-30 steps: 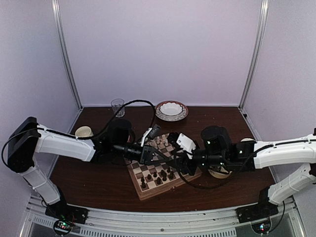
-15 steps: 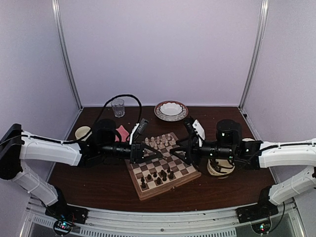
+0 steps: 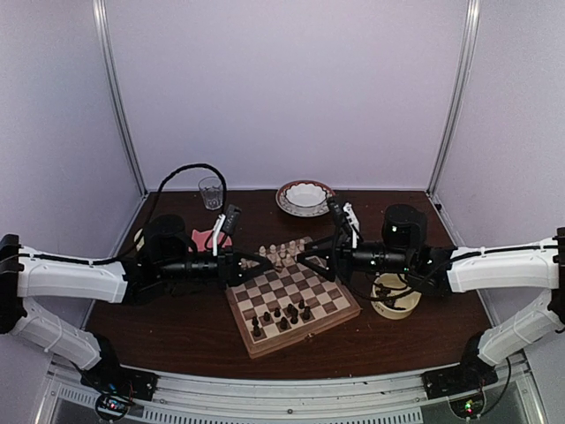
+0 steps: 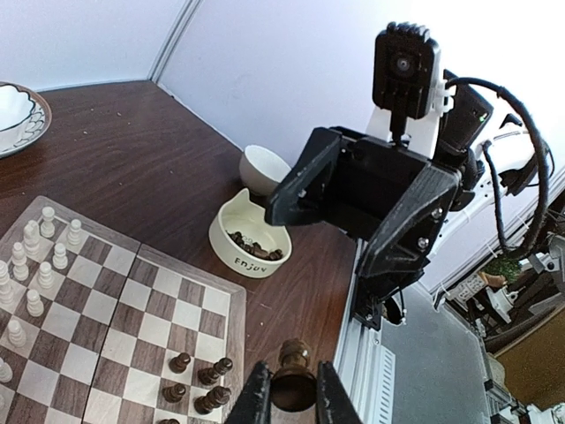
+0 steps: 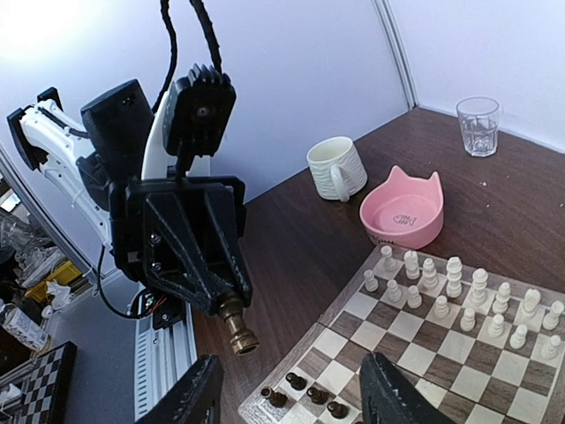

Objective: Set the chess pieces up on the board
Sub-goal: Pass from the left arm to the right

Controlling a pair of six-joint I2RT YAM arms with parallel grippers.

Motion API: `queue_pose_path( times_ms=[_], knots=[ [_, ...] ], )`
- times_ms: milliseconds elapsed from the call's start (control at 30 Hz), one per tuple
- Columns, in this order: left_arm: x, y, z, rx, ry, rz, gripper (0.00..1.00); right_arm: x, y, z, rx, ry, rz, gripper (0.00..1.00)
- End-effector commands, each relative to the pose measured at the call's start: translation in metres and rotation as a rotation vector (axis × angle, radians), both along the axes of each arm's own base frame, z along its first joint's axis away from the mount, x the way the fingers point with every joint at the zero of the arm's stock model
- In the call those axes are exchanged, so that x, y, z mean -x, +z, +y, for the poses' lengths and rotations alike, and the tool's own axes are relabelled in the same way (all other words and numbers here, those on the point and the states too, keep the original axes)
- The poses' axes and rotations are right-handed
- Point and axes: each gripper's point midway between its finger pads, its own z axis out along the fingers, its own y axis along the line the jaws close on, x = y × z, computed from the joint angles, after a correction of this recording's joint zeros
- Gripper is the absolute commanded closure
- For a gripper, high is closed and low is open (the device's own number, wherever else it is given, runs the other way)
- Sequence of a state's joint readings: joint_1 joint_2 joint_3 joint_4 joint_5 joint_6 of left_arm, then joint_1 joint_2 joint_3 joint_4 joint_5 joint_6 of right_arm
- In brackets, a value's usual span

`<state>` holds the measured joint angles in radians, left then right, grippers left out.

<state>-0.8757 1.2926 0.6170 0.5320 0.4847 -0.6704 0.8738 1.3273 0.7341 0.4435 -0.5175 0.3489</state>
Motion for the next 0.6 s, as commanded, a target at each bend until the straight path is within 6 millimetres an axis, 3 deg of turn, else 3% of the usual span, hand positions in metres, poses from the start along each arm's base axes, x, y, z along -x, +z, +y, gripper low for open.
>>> queue_pose_path(
  times_ms=[0, 200, 433, 567],
  knots=[
    [-0.006, 0.007, -0.003, 0.048, -0.001, -0.049, 0.88, 0.009, 0.010, 0.003, -0.086, 0.052, 0.015, 0.44],
    [-0.002, 0.013, -0.006, 0.101, -0.051, -0.025, 0.87, 0.010, 0.002, 0.010, -0.098, 0.081, 0.068, 0.45],
    [0.004, 0.019, -0.008, 0.153, -0.091, 0.001, 0.87, 0.016, -0.009, 0.030, -0.149, 0.198, 0.156, 0.58],
    [0.003, 0.018, -0.009, 0.157, -0.092, 0.008, 0.87, 0.019, -0.008, 0.034, -0.173, 0.226, 0.162, 0.59]
  ],
)
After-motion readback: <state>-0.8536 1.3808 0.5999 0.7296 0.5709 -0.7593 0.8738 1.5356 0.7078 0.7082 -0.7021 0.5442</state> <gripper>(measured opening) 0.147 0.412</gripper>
